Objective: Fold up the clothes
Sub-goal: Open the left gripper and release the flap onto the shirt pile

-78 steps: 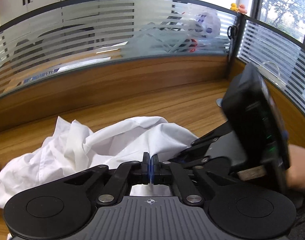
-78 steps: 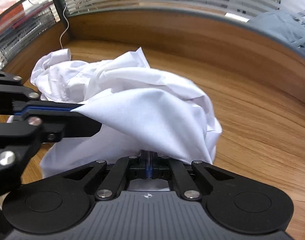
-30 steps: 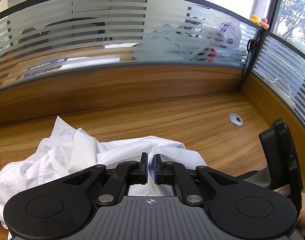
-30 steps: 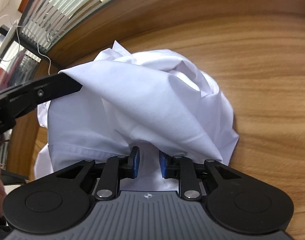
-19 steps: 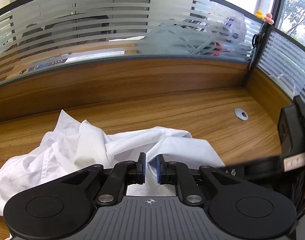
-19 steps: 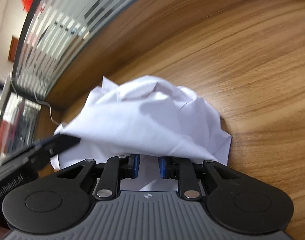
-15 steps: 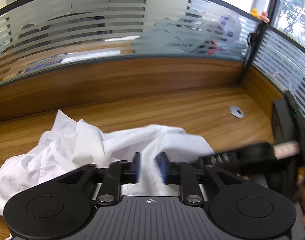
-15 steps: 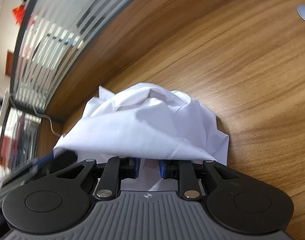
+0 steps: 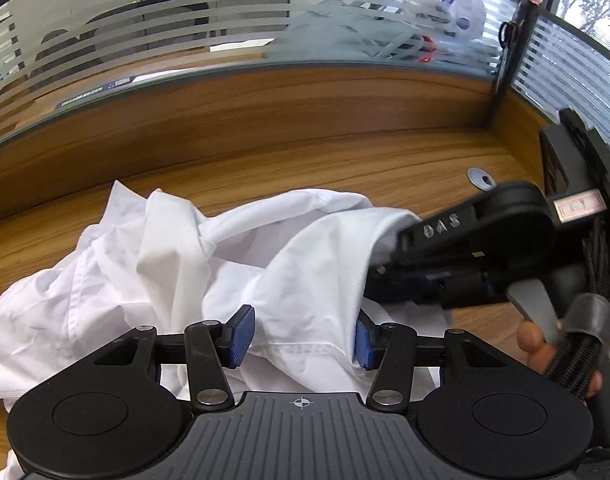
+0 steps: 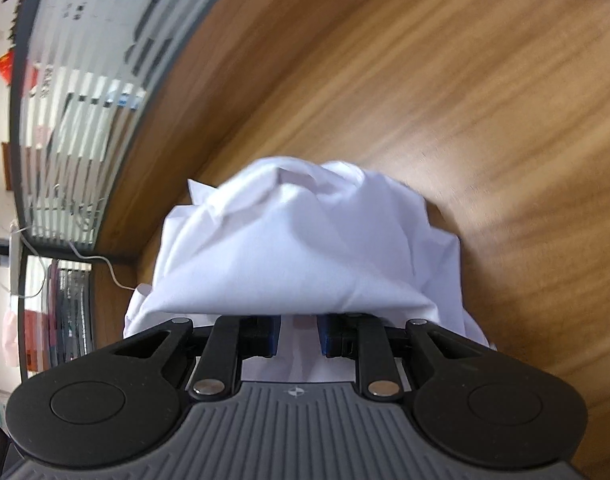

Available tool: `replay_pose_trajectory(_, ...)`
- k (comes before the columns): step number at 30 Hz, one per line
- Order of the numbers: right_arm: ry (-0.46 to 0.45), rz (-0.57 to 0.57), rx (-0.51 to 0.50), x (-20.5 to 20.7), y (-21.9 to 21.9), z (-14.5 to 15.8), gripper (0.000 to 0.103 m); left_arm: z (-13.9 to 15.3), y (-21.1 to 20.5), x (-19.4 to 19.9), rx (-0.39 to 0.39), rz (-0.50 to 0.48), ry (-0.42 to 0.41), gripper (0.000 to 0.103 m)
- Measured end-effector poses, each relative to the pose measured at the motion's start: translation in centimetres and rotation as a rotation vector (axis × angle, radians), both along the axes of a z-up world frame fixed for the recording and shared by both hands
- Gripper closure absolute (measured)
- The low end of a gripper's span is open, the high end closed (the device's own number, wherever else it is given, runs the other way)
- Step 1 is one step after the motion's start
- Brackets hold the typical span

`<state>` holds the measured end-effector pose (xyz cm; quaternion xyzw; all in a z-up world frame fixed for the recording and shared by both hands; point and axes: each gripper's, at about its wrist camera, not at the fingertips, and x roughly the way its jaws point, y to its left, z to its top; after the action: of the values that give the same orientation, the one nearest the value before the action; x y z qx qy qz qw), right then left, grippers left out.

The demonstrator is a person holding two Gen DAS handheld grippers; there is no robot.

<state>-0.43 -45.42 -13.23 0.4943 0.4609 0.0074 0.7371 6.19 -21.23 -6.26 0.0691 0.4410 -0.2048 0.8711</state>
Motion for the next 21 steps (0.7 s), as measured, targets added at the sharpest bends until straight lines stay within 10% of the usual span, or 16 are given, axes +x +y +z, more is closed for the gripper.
replay_pose_trajectory(21,0.156,-0.090,-0.084,2.5,1.9,-2.6,0.081,1.5,3.4,-0.3,-0.030,-0.055,-0.083,0.024)
